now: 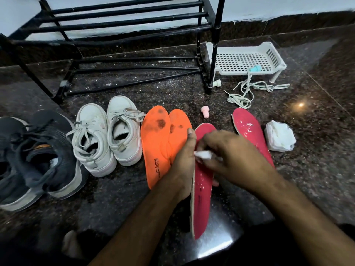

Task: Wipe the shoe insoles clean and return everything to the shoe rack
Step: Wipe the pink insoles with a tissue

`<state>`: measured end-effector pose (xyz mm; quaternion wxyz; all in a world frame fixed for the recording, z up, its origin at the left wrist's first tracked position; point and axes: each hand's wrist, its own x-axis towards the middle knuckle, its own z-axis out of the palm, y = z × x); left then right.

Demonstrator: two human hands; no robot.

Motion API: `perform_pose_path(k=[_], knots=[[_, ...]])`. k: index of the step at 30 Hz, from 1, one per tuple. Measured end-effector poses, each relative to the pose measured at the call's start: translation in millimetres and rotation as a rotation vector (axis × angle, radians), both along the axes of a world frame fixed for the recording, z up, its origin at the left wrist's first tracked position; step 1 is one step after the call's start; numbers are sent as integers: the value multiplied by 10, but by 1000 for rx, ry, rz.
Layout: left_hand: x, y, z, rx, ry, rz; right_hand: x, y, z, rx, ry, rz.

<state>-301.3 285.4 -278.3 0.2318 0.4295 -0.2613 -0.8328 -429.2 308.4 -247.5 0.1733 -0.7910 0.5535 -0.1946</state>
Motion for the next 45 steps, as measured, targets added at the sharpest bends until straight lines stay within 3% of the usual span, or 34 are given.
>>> perform_pose_path(k=[2,5,10,14,18,24,27,29,34,37,42,45], knots=[[6,-9,9,26,42,-2,36,52,-46,2,121,61],[16,-26,-18,-40,-19,-52,-57,-34,-77,-74,225,-43],[26,2,-1,-32,14,-51,-129,-174,-27,-157,189,-219],[34,-1,29,-8,-14,-62,-74,-43,-35,1,32,59],[6,43,24,4,-61,-100,-110,30,-60,8,204,233],[35,10,42,-38,-20,-116,-201,-111,-1,-221,390,30],[66,8,79,-53,11,-143,-189,-126,57,-296,360,-159],[63,1,69,-58,15,-127,-142,-116,50,-247,312,-202],[97,-25,48,9,9,17,-3,30,-101,109,179,179],[71,-16,27,15,12,20,-76,72,-46,271,55,245],[-19,36,19,-67,-70,-126,-208,-76,-37,-49,272,-59],[-6,32,48,-64,-61,-137,-248,-169,-29,-156,226,-263]])
